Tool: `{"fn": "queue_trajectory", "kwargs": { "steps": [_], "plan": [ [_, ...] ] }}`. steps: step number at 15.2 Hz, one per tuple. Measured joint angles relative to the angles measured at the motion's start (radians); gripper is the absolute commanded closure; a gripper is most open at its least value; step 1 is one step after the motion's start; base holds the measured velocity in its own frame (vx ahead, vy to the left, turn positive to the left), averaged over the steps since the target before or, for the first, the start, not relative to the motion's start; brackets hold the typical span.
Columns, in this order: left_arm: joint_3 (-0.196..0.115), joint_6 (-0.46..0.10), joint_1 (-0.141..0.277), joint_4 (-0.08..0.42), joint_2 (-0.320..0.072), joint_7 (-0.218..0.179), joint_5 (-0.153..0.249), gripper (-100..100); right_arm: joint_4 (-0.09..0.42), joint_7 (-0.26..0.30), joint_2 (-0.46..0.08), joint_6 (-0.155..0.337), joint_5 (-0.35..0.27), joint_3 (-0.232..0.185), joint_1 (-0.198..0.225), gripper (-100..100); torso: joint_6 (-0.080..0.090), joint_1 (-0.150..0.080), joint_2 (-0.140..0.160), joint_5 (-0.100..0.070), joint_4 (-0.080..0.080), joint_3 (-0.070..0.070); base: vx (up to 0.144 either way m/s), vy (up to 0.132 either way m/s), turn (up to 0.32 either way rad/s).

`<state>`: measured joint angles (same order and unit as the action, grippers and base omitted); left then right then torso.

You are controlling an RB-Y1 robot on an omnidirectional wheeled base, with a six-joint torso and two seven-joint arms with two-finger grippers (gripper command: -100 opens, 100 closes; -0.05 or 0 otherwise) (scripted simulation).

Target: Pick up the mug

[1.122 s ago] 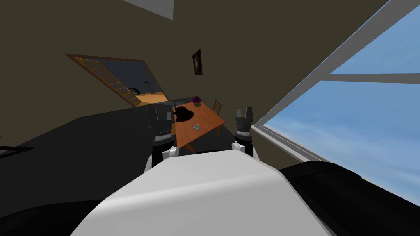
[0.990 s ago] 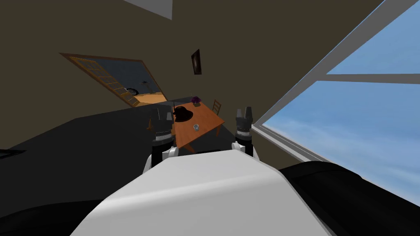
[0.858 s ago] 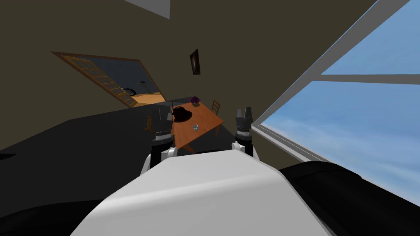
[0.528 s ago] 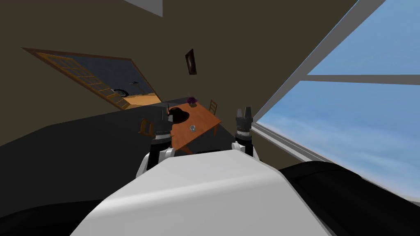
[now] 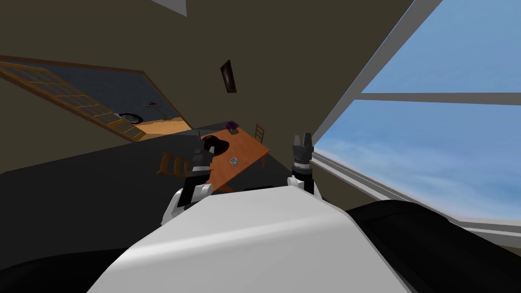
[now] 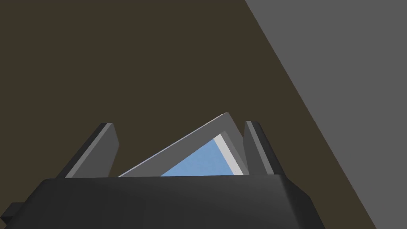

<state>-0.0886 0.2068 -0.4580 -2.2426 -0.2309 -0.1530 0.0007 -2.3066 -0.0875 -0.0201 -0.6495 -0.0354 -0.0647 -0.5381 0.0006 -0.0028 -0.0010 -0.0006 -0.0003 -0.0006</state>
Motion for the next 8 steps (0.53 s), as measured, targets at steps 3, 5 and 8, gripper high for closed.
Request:
{"fn": "queue_trajectory", "kwargs": {
  "steps": [3, 5, 8],
  "plan": [
    [-0.029, -0.063, -0.002, 0.022, -0.032, -0.014, 0.032, -100, 0.000, 0.000, 0.000, 0.000, 0.000, 0.000, 0.000, 0, 0.000, 0.000, 0.000, 0.000, 0.000, 0.000, 0.023, -0.043, -0.209],
    [-0.049, -0.100, 0.002, 0.056, -0.053, -0.024, 0.056, -100, 0.000, 0.000, 0.000, 0.000, 0.000, 0.000, 0.000, 0, 0.000, 0.000, -0.001, 0.000, 0.000, 0.000, 0.022, -0.035, -0.105],
    [-0.071, -0.147, 0.000, 0.082, -0.073, -0.035, 0.082, -100, 0.000, 0.000, 0.000, 0.000, 0.000, 0.000, 0.000, 0, 0.000, 0.000, 0.000, 0.000, 0.000, 0.000, 0.020, -0.030, -0.142]
  ]
}}
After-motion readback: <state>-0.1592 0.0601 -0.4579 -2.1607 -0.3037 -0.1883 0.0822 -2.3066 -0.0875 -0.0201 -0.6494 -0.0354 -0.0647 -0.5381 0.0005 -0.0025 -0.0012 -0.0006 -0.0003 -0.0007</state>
